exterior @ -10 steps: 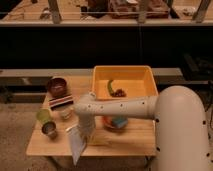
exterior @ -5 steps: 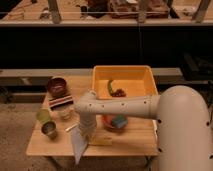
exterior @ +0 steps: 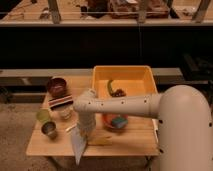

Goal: Wipe table surface with towel

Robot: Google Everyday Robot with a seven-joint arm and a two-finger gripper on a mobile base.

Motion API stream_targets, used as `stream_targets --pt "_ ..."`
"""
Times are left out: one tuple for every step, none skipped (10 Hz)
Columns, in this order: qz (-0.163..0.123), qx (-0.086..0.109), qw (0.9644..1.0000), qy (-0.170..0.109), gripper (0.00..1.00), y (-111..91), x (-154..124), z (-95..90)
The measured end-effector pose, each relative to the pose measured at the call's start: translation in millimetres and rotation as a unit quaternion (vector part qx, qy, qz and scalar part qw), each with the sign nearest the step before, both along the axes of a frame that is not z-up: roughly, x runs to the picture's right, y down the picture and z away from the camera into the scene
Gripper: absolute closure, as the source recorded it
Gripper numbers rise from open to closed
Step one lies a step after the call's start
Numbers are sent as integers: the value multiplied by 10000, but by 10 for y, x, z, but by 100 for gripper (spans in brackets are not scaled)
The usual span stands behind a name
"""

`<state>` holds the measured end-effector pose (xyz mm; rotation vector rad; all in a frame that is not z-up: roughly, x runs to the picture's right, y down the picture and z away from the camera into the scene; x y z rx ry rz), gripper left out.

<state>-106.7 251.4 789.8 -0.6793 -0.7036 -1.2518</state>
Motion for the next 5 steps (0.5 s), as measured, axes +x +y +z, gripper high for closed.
stream_targets --pt "6 36 10000 36 100 -16 16 0" --pt "51 131 9998 124 100 -104 58 0" --pt "45 180 9995 263 100 -208 120 14" --pt "30 227 9989 415 100 -343 150 70" --pt "-9 307 9977 609 100 -483 183 169"
